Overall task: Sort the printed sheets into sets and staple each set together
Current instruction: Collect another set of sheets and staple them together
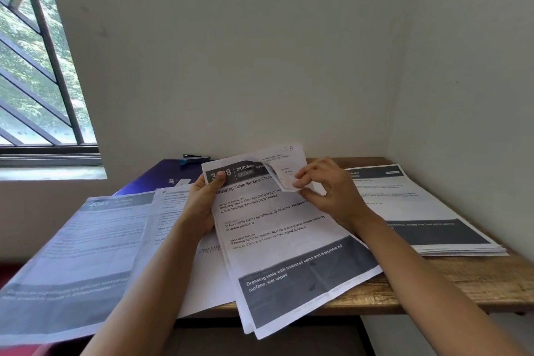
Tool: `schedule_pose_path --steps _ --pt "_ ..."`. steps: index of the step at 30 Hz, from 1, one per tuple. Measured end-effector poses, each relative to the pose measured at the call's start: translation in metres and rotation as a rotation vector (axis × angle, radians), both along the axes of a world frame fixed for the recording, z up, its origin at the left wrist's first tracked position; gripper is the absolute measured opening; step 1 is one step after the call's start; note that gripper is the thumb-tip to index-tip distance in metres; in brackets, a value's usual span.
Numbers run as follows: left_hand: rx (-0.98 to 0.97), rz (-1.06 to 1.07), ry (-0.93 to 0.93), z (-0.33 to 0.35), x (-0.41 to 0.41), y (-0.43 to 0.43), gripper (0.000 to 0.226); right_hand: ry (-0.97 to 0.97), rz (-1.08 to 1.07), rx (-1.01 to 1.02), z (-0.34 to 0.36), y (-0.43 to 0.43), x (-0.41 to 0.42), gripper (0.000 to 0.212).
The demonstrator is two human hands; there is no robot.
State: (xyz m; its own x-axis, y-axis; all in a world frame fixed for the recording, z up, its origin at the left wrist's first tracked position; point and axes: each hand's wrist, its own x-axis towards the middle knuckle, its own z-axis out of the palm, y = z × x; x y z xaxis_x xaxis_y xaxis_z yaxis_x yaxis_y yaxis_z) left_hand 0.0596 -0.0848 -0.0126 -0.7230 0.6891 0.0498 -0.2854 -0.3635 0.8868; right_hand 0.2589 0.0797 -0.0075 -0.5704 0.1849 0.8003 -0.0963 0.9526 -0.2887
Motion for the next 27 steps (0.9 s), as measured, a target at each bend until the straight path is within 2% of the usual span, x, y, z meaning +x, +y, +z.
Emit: schedule_pose_path --steps 3,8,11,14,18,27 --pt "0.002 -0.003 -0.001 0.0 0.0 0.0 0.007 0.016 0.0 0.005 0.001 0.001 0.002 0.015" --pt "0.019 -0.023 0.009 0.0 0.0 0.0 0.008 0.049 -0.061 -0.227 0.003 0.001 0.0 0.036" --pt "0.032 -0.03 0.018 0.0 0.0 0.001 0.009 -0.008 -0.101 -0.325 -0.001 0.006 -0.003 0.021" --pt "0.041 -0.039 0.029 0.0 0.0 0.002 0.008 -0.046 -0.104 -0.405 -0.007 0.01 -0.006 0.038" --pt "0.044 -0.038 0.034 -0.001 -0.001 0.002 0.008 -0.042 -0.084 -0.424 -0.007 0.009 -0.008 0.028" --pt "0.052 -0.027 0.013 -0.002 -0.003 0.004 0.01 0.098 -0.082 -0.402 0.001 0.0 -0.003 0.025"
